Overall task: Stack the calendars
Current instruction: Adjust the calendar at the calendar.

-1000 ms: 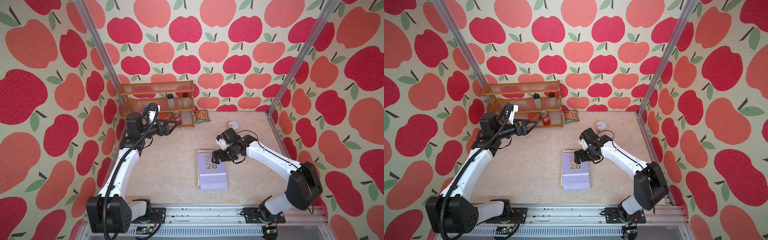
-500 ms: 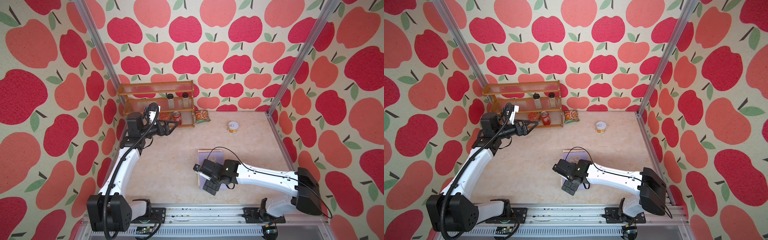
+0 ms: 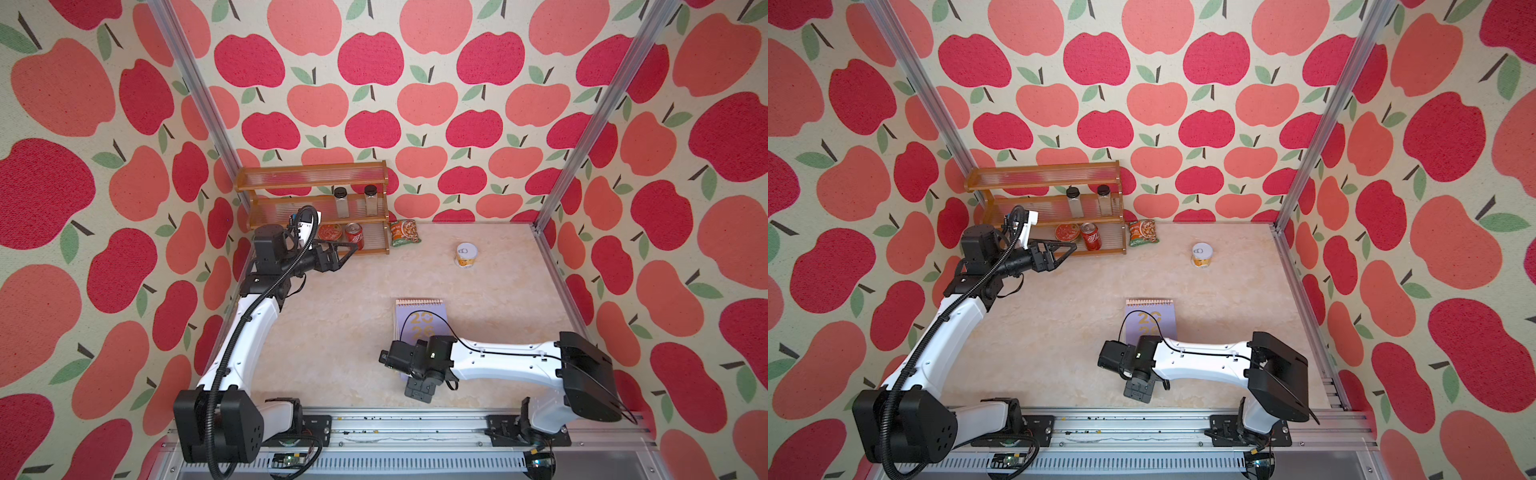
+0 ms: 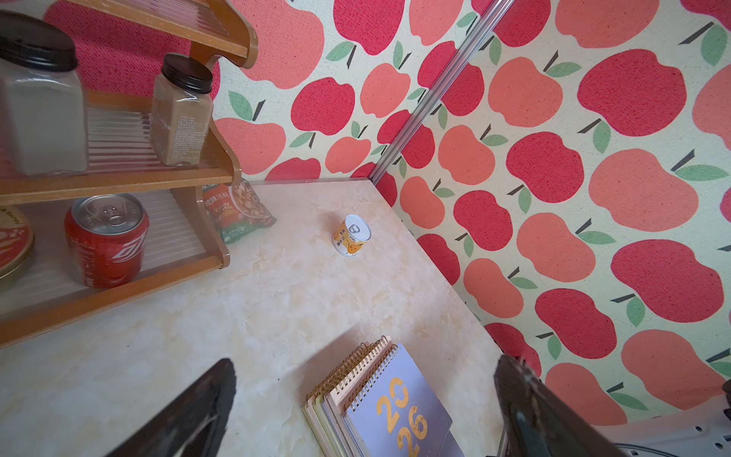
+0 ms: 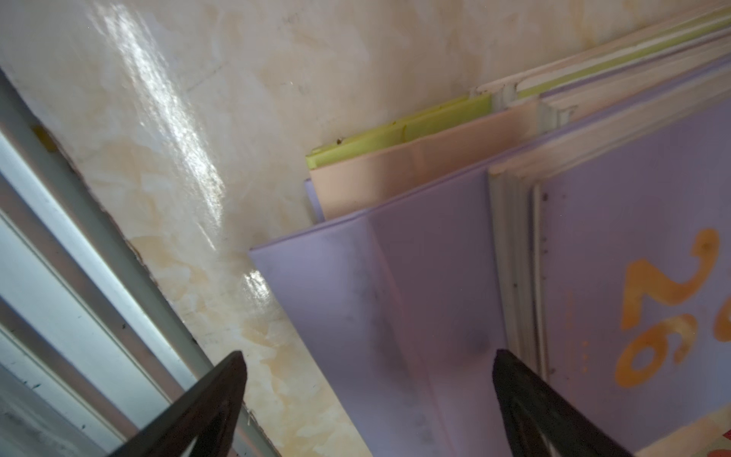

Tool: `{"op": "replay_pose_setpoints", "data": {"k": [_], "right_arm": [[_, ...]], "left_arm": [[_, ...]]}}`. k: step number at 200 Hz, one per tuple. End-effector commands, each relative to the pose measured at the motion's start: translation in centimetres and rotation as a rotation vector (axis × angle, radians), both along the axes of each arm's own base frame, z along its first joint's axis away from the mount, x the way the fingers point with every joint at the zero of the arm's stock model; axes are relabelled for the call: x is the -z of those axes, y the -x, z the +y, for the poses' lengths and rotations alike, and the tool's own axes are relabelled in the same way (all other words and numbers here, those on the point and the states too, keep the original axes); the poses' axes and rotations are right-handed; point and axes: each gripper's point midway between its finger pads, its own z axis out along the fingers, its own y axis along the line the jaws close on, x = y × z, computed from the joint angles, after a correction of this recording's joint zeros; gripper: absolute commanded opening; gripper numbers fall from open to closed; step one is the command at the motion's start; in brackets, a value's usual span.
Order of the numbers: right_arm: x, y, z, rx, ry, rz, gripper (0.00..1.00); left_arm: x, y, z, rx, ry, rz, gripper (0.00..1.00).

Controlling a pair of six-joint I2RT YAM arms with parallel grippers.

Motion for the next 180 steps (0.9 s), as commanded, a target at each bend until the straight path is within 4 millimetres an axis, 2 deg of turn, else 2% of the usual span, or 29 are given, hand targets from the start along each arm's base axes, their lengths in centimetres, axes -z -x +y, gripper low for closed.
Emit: {"op": "replay_pose_setpoints", "data": {"k": [1, 47, 94, 122, 127, 148, 180], "right_arm": [[0.7, -0.3, -0.1, -0.024, 0.031, -0.021, 0.99], [0.6, -1.9, -0.1, -0.036, 0.072, -0.112, 0.99], [-0.4, -3.3, 0.0, -0.061, 0.094, -0.202, 0.99], [-0.7, -3.1, 0.2, -0.077, 0.092, -0.189, 0.99], [-0.6, -2.4, 0.5, -0.089, 0.078, -0.160, 0.99], [-2.4, -1.6, 1.1, -0.095, -0.012, -0.134, 0.99], [-7.5, -2.3, 1.5, 0.060, -0.311, -0.036, 0.99]], "left_arm": [[-1.2, -0.1, -0.1, 0.003, -0.016, -0.038, 1.00], [-1.3, -0.1, -0.1, 0.003, -0.018, -0.034, 0.99], [-1.8, 0.2, 0.0, 0.002, -0.021, -0.046, 0.99], [-1.7, 0.2, -0.1, 0.004, -0.021, -0.044, 1.00], [-1.6, 0.1, -0.1, 0.003, -0.020, -0.041, 0.99], [-1.7, 0.2, -0.1, 0.006, -0.020, -0.043, 0.99], [-1.7, 0.2, -0.2, 0.009, -0.018, -0.045, 1.00]]}}
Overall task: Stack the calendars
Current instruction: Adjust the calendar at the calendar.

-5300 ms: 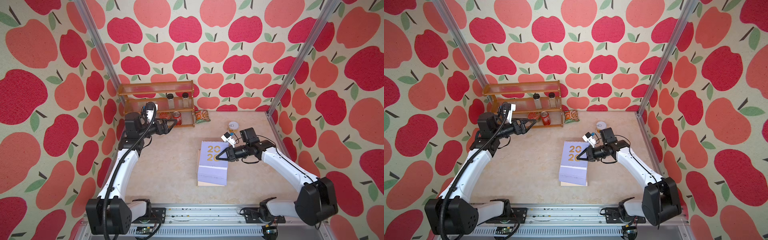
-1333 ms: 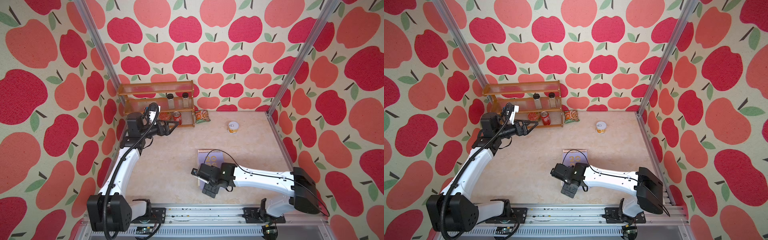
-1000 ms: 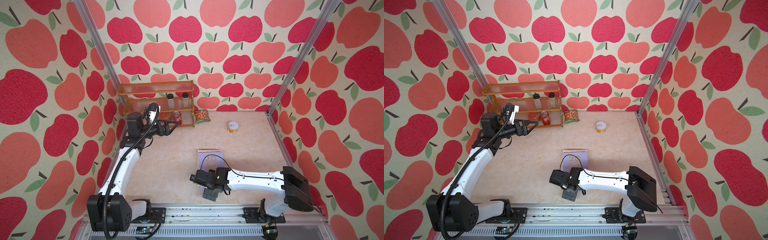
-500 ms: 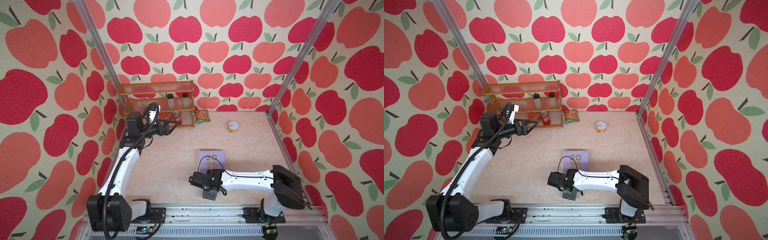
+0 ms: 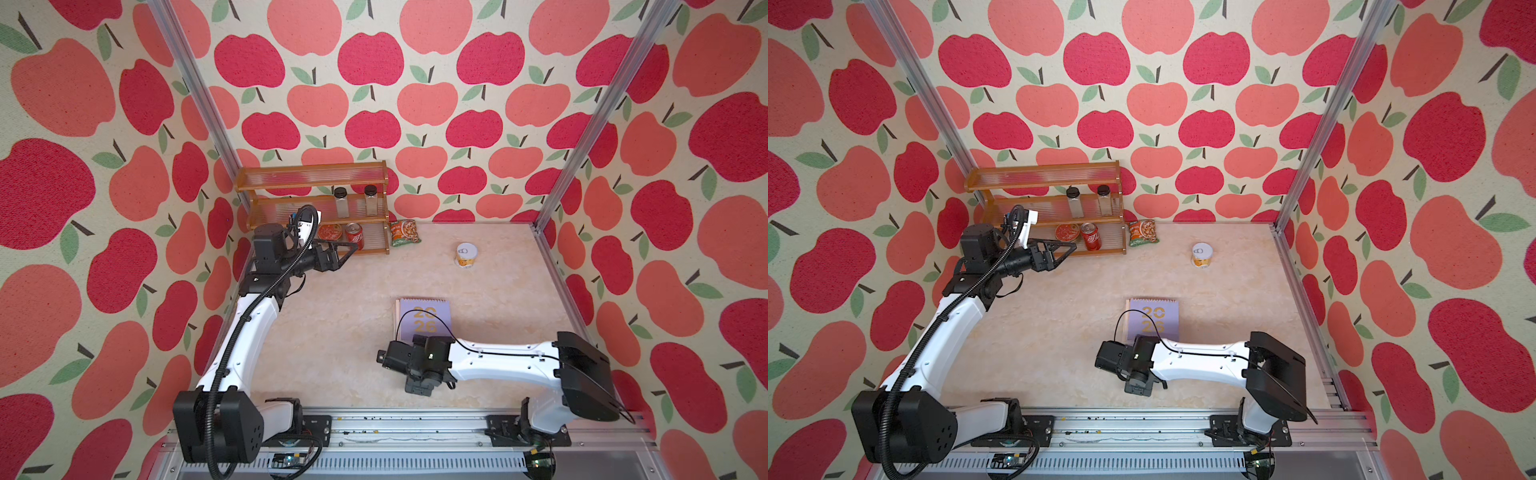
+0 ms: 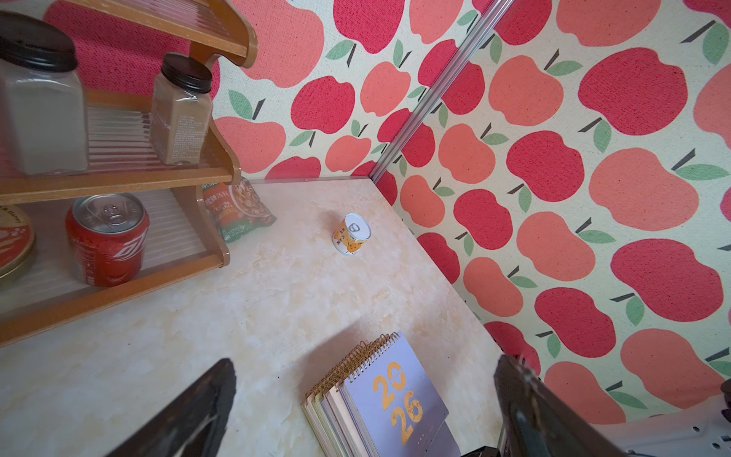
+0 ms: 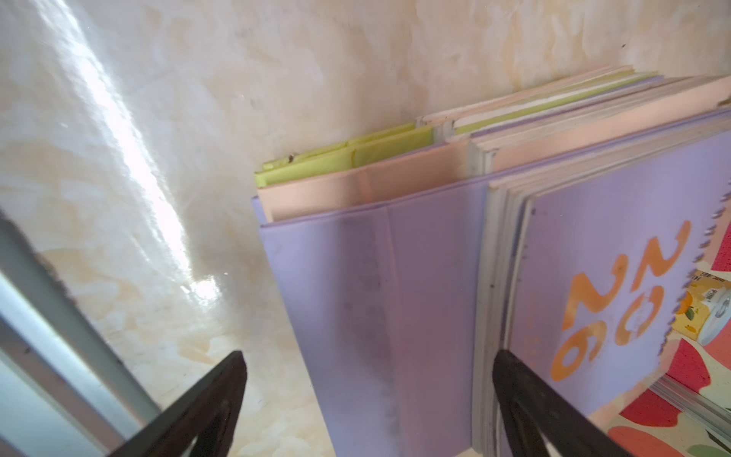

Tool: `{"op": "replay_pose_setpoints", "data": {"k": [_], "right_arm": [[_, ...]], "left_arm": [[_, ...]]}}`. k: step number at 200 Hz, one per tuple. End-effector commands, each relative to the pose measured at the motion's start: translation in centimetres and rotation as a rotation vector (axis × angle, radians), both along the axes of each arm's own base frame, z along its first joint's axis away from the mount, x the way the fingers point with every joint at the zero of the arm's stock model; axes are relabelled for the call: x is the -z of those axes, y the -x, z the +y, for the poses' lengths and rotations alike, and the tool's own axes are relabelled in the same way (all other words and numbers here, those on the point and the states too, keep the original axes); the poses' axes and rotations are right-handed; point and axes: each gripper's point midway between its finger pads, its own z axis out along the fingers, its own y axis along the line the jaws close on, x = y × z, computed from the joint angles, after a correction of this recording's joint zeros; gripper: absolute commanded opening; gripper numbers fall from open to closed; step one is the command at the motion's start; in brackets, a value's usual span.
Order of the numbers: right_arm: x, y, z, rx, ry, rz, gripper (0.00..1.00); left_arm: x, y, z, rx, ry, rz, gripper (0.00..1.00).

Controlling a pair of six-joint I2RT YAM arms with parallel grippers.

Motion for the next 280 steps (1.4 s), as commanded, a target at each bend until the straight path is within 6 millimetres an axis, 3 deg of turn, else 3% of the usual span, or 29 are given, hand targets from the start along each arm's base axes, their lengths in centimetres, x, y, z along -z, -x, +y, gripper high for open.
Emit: {"op": "replay_pose_setpoints", "data": {"k": [1, 13, 17, 35, 58, 91, 125, 170, 280], "right_arm": [[-4.7, -0.5, 0.7, 0.103, -0.264, 0.094, 0.99], [-6.2, -1.6, 0.2, 0.213, -0.384, 0.141, 0.99], [-6.6, -2.9, -0.5, 0.283, -0.420, 0.151, 0.99], [-7.7, -5.4, -2.3, 0.488, -0.572, 0.261, 0.99], [-7.6, -8.1, -4.7, 0.720, -0.697, 0.373, 0.99], [-6.4, -10.2, -6.6, 0.953, -0.801, 0.516, 0.99], [-4.0, -10.9, -7.7, 1.071, -0.767, 0.557, 0.99], [-1.8, -11.8, -7.5, 1.132, -0.735, 0.570, 0.99], [-1.1, -13.1, -5.6, 1.102, -0.672, 0.555, 0.99]], "left_arm": [[-1.5, 0.1, -0.2, 0.009, -0.013, -0.050, 1.00], [-1.5, 0.1, -0.2, 0.009, -0.012, -0.049, 0.99], [-1.5, 0.1, -0.2, 0.009, -0.010, -0.048, 1.00], [-1.6, 0.1, -0.2, 0.010, -0.010, -0.049, 0.99], [-1.5, 0.1, -0.3, 0.011, -0.008, -0.047, 0.99], [-1.4, 0.0, -0.3, 0.011, -0.007, -0.041, 1.00], [-1.1, -0.2, -0.3, 0.008, -0.009, -0.028, 0.99], [-0.8, -0.5, -0.3, 0.008, -0.011, -0.011, 1.00], [0.0, -1.0, -0.4, 0.013, -0.012, 0.017, 0.99]]}}
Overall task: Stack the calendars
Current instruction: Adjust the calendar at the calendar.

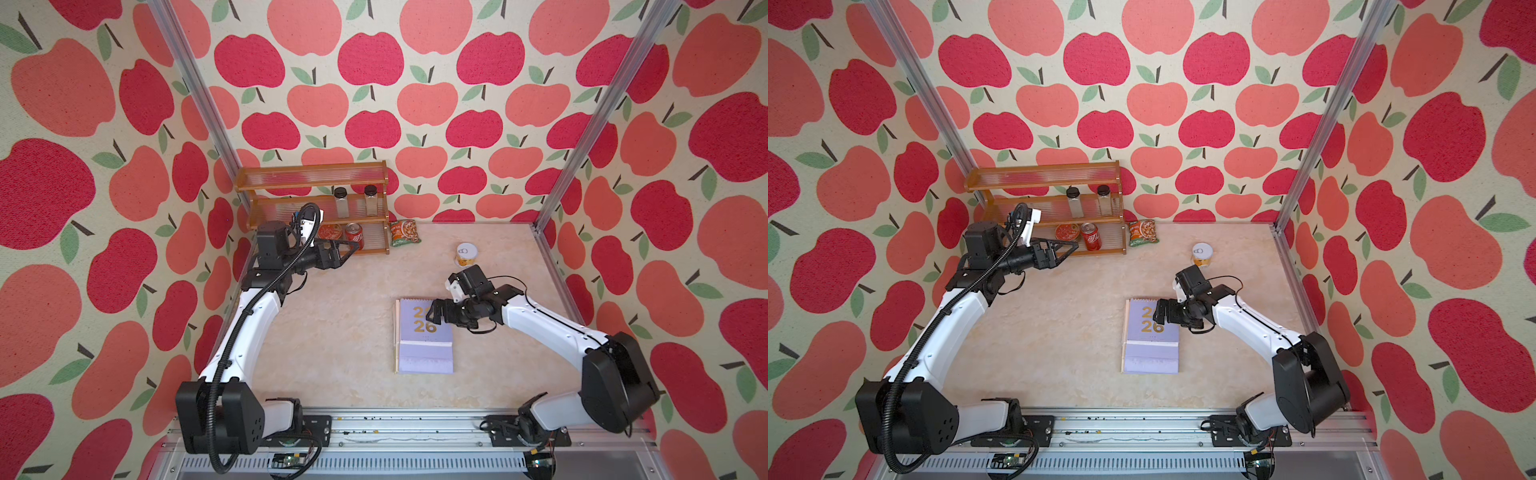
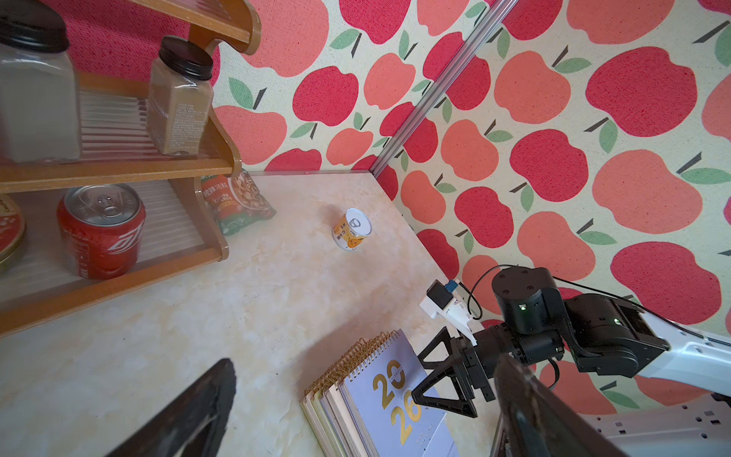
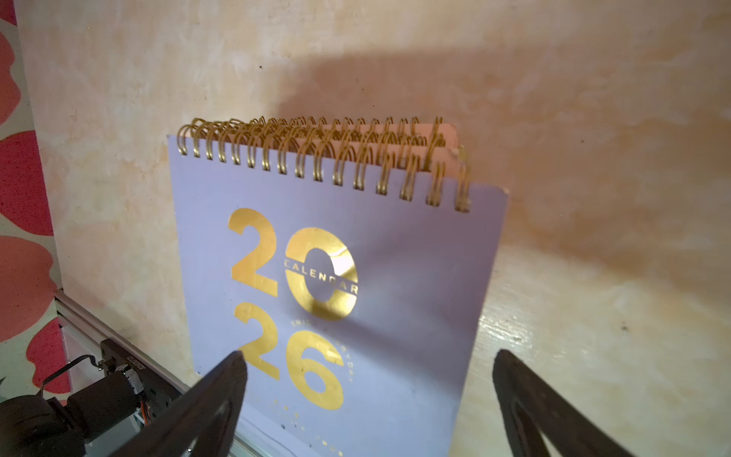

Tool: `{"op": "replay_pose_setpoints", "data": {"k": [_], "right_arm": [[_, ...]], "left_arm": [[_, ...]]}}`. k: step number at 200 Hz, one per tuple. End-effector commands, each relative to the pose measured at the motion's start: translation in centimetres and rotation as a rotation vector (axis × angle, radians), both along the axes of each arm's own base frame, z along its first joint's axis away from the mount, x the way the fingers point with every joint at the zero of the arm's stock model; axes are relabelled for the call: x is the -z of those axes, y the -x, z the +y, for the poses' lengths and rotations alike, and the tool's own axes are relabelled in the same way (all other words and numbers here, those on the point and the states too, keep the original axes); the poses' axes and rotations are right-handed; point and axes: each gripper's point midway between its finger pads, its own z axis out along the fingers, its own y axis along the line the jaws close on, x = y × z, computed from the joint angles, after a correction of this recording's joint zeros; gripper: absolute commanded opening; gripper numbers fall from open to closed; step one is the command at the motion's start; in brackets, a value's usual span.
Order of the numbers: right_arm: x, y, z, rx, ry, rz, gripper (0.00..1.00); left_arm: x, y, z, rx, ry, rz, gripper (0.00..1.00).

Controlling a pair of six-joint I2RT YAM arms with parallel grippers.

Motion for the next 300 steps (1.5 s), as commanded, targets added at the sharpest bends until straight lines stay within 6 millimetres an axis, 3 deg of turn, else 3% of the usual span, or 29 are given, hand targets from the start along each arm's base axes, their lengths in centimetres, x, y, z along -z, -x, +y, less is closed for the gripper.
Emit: {"op": "replay_pose_setpoints", "data": {"k": [1, 102, 188, 247, 300], "right_arm": [[-0.5, -0.2, 0.6, -0.008, 0.015, -0.007, 0.99], [-0.6, -0.1, 1.8, -0.022, 0.070, -0.009, 0.99], [-0.4, 0.0, 1.3, -0.014, 0.100, -0.010, 0.99], [0.4, 2.8, -0.1, -0.006, 0.133, 0.035, 0.99], [-0.3, 3.8, 0.3, 0.000, 0.121, 0.023, 0.99]], "left_arm": [[-0.7, -0.2, -0.2, 0.007, -0.011, -0.021, 0.99], [-0.8, 0.1, -0.3, 0.012, -0.012, -0.025, 1.00], [-0.8, 0.1, -0.3, 0.015, -0.012, -0.026, 0.99], [-0.7, 0.1, -0.3, 0.015, -0.013, -0.022, 0.99], [-0.7, 0.0, -0.4, 0.017, -0.012, -0.023, 0.99]]}}
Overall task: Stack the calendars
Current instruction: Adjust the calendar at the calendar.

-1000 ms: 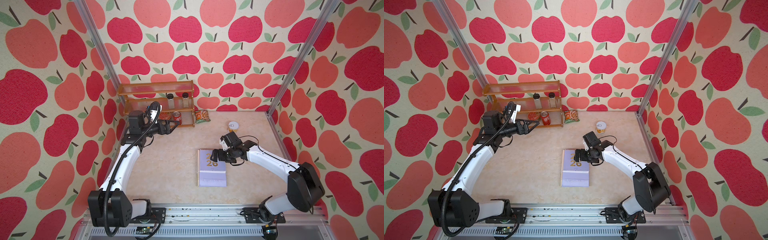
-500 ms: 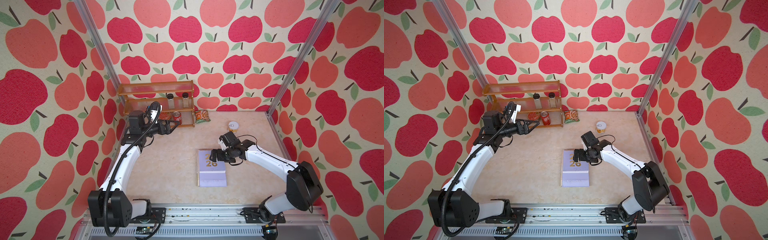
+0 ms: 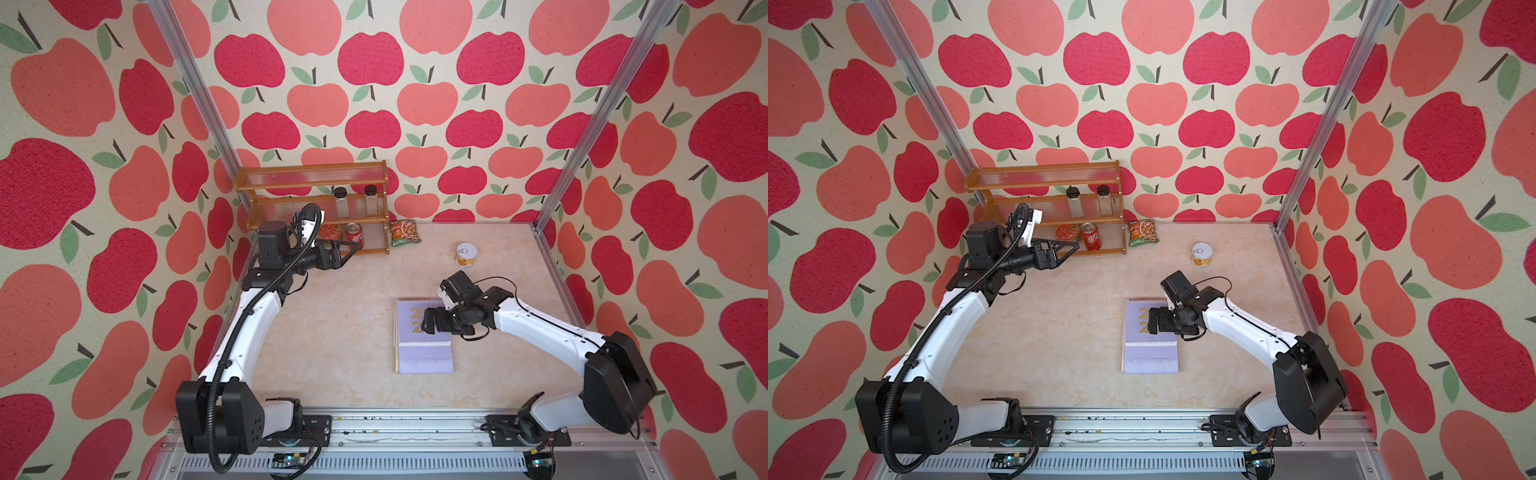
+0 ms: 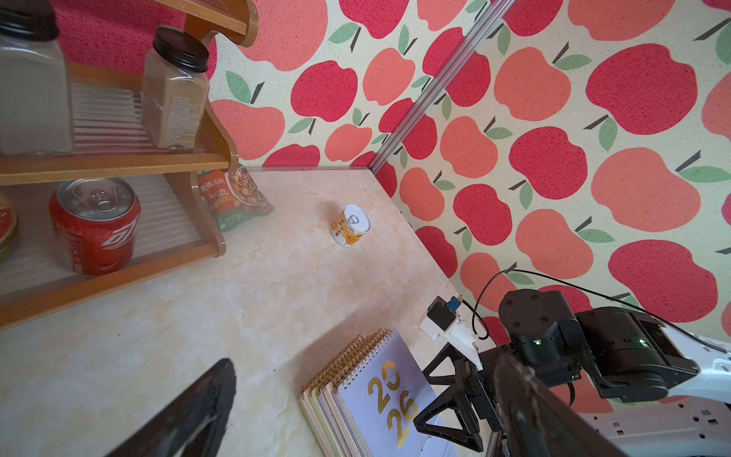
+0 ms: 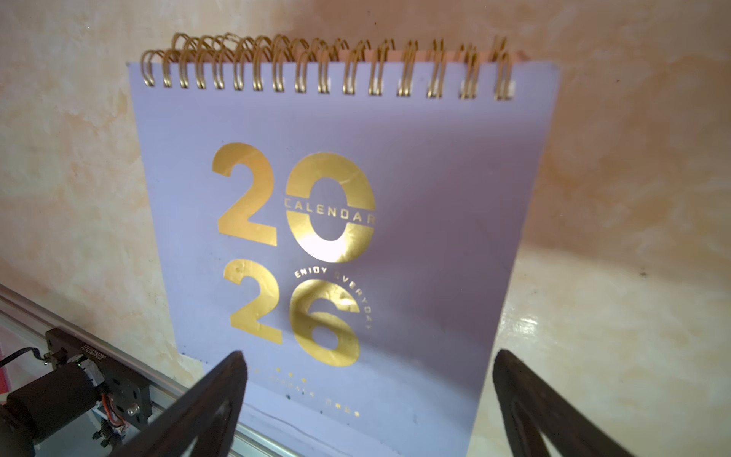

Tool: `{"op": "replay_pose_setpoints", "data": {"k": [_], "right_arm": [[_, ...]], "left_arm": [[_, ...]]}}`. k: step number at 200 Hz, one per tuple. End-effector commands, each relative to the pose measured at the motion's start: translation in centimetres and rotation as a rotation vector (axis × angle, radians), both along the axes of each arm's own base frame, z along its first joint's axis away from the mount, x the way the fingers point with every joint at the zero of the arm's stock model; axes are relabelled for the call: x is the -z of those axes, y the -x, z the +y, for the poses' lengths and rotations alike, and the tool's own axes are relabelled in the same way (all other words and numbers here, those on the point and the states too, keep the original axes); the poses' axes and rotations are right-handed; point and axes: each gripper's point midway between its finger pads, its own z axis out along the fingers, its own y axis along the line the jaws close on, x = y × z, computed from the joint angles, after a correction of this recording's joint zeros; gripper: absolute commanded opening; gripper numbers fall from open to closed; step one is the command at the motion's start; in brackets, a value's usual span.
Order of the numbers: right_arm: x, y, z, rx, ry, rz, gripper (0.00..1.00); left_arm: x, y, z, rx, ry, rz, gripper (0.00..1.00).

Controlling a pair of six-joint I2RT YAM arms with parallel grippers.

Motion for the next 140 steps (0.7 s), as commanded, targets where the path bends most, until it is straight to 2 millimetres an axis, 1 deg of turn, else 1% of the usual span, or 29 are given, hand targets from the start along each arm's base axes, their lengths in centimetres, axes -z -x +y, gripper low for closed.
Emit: {"op": "replay_pose_setpoints", "data": {"k": [1, 140], "right_arm": [[-0.5, 0.7, -0.5, 0.029, 0.011, 0.005, 0.99], [-0.9, 0.9, 0.6, 0.020, -0.023, 0.006, 0.99]], "left_arm": [[-0.9, -0.1, -0.2, 0.011, -0.011, -0.031, 0.99], [-1.1, 0.1, -0.4, 0.015, -0.011, -0.038, 0.99]]}}
